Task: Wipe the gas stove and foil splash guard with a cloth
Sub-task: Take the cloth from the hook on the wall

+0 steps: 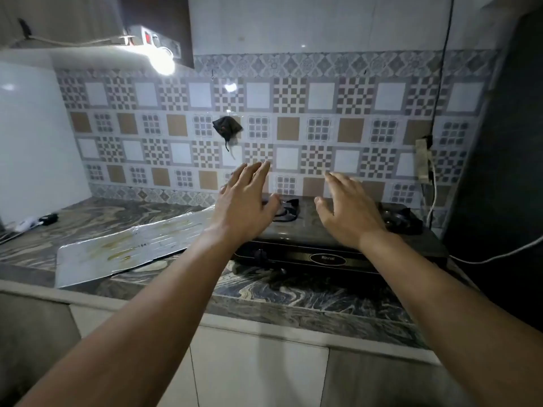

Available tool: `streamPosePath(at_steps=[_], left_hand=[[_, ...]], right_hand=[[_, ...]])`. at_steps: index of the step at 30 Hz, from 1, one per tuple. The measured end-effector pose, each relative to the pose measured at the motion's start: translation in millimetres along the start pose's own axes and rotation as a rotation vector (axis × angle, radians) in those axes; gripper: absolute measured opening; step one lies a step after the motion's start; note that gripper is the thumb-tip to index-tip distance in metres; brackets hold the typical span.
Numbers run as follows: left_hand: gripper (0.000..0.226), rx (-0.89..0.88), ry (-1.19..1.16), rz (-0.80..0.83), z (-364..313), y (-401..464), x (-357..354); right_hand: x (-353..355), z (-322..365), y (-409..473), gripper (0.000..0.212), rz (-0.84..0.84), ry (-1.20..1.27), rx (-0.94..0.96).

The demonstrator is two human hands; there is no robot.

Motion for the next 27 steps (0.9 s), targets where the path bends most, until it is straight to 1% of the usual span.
streamPosePath(at_steps=[5, 8, 14, 20, 27], left_hand=[[0.070, 0.099, -0.002, 0.056, 36, 15, -32], [0.067, 0.145, 0.023, 0.055, 55, 22, -46], [0.066, 0.299, 0.000, 0.093, 98, 17, -71], [0.067, 0.399, 0.028, 0.094, 148, 14, -82], [0.067, 0.420, 0.036, 0.123, 233, 28, -95]], right_hand=[[-50, -4, 38, 0.061, 0.088, 0.055, 0.041], [-79, -8, 64, 0.061, 0.125, 0.103, 0.067], [-127, -2, 106, 0.060, 0.204, 0.159, 0.154], [-169, 24, 140, 0.059, 0.258, 0.161, 0.197], [-222, 67, 192, 0.060, 0.293, 0.168, 0.205]])
Point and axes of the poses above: each hand's wrist, its own y-axis towards the middle knuckle, its own x-axis out of the back of the hand, z = x × y, the point moved 5 cm from there along y, towards the middle knuckle, and after that the axes turned 14 degrees about z, right-handed, at the moved point
